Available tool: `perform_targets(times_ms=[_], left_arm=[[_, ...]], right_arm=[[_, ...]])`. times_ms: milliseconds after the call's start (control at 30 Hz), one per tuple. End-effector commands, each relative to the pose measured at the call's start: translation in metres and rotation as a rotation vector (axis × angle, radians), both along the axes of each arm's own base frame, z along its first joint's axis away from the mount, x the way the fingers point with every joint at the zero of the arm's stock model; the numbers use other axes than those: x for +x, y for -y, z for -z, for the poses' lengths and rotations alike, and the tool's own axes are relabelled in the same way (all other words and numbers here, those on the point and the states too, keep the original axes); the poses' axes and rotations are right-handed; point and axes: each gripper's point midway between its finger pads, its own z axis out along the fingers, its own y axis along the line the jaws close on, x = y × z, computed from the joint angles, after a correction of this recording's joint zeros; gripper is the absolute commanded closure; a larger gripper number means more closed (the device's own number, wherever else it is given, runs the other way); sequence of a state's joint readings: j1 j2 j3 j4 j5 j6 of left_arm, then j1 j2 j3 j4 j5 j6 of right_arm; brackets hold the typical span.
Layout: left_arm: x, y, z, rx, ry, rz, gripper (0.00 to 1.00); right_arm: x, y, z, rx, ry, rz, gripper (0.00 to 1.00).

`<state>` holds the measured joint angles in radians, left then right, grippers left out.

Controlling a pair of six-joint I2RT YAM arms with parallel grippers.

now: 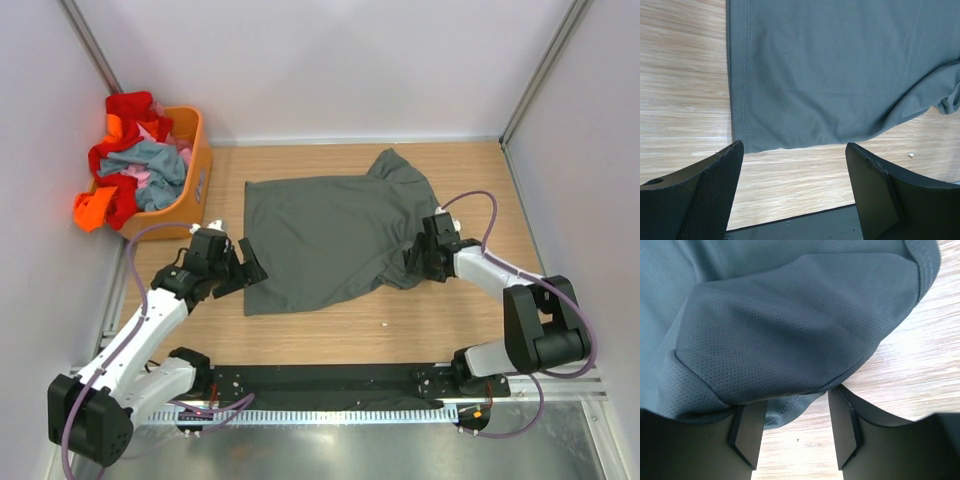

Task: Fold and stack the t-shirts
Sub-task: Flatten the tshirt out

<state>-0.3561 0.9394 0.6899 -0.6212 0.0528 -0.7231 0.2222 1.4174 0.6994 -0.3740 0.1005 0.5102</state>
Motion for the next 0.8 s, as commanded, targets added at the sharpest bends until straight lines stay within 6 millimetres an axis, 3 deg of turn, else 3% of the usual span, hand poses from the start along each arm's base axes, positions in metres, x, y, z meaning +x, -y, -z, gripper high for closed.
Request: perform_targets(times_ms=[0,67,200,367,467,533,633,700,767], left_arm=[[0.007,0.001,0.0,0.009,0.032,0.013,0.17],[0.007,0.002,0.001,0.01,0.03,0.014,0.17],[0.008,0.001,0.002,0.011,0.027,0.009,0.17],[0.008,0.0,0.002,0.013,0.033,0.006,0.17],[0.008,0.0,0.001,0.013,0.036,0.005,0.17],[0.008,0.0,-0.001,0.011,0.037,0.005,0.17],[0.006,0.001,-0.007,0.0,0.044,0.01,0.17],[0.004,0.002,-0.015,-0.011,0.055,0.012,0.17],[0.004,0.002,-0.025,-0.019,0.075,0.011,0.17]], right_arm=[[-0.002,-0.005,-0.002,0.036,0.034,-0.013,0.43],[-0.006,-0.006,-0.002,0.05,0.04,-0.009,0.46],[-0.009,-0.007,-0.003,0.063,0.054,0.002,0.62],[-0.009,-0.006,-0.007,0.064,0.06,0.01,0.9],[-0.011,-0.007,-0.012,0.074,0.06,0.009,0.99],[-0.012,-0.01,-0.021,0.092,0.063,0.02,0.99],[-0.014,-0.014,-0.065,0.152,0.124,0.05,0.99],[-0.022,-0.011,-0.106,0.185,0.175,0.111,0.99],[-0.036,-0.009,-0.132,0.208,0.181,0.157,0.99]])
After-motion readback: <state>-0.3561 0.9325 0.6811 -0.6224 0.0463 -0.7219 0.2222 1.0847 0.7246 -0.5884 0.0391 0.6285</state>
